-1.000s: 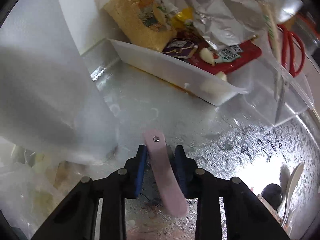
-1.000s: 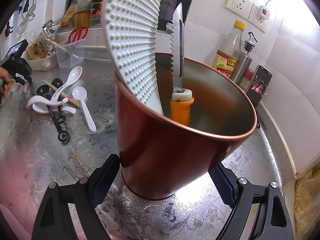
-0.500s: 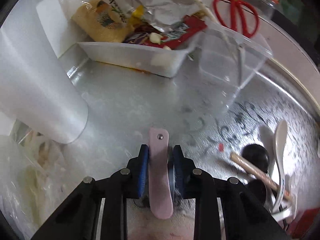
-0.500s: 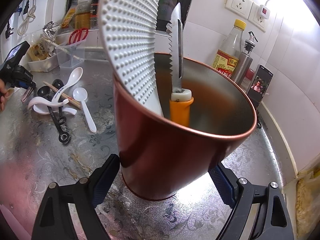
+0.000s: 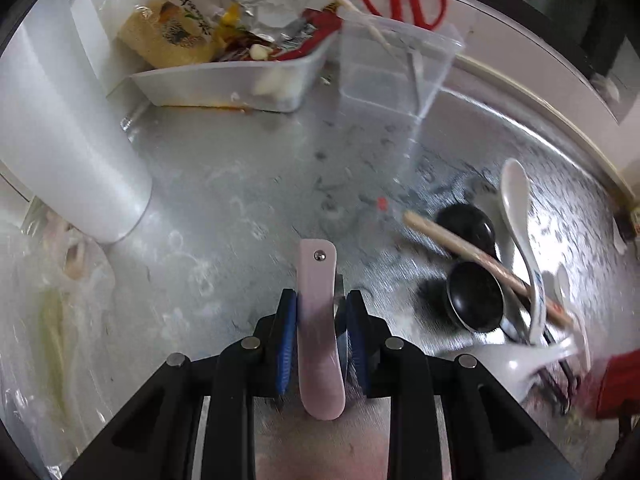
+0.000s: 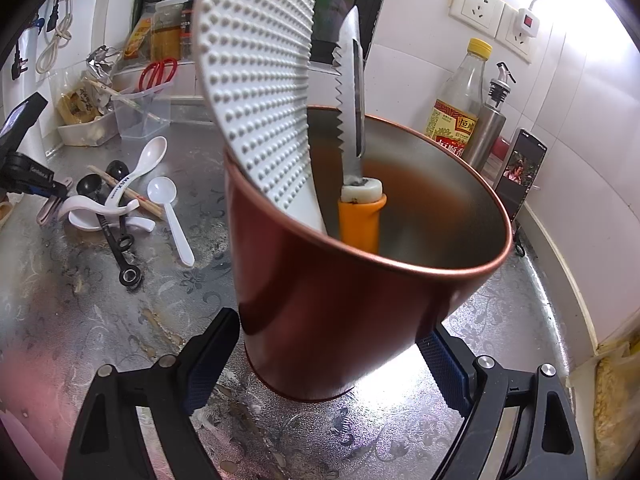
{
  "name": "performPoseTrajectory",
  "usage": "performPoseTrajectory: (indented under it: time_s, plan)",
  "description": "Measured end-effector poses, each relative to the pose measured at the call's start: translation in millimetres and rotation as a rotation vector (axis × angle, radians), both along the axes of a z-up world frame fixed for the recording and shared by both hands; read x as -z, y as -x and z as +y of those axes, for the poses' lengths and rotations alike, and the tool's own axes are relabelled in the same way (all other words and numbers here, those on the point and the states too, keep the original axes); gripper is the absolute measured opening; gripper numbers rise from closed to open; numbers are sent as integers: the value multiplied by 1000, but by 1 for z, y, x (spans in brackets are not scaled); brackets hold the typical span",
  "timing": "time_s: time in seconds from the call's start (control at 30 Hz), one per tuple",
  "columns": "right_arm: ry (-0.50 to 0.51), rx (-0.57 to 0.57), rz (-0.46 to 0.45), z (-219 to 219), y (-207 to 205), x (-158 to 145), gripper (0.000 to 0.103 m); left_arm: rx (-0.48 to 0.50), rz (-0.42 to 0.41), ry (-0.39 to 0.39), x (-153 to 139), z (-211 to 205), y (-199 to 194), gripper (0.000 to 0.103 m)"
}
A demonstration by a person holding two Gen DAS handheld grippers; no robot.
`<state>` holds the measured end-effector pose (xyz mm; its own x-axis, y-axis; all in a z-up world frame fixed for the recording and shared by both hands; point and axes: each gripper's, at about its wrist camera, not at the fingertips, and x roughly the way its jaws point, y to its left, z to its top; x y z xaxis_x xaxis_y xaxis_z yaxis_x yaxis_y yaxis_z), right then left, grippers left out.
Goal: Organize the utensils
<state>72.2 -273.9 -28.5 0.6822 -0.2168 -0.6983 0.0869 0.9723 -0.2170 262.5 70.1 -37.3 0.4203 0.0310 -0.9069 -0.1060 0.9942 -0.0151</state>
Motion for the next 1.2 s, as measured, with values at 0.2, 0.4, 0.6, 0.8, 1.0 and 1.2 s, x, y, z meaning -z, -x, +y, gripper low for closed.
performPoseTrajectory:
  time_s: [0.2,0.4,0.6,0.8,1.0,1.2]
  plan:
    - [-1,0,-1,0,1,0,91,45,13,12,3,-12,37,26]
    - [-5,-1,-2,0,0,1,91,65,20,11,-2,-20,58,26]
    - [-9,-3,-4,-1,0,1,91,49,29,33,-4,-14,56,26]
    - [-12,-2,-4,-1,0,1,91,22,54,82,-1,-5,51,31]
    - [-13,-2,-4,-1,-1,1,91,25,69,78,0,-6,56,42]
    - [-14,-2,-5,-1,-1,1,91,41,84,52,-2,-14,62,45]
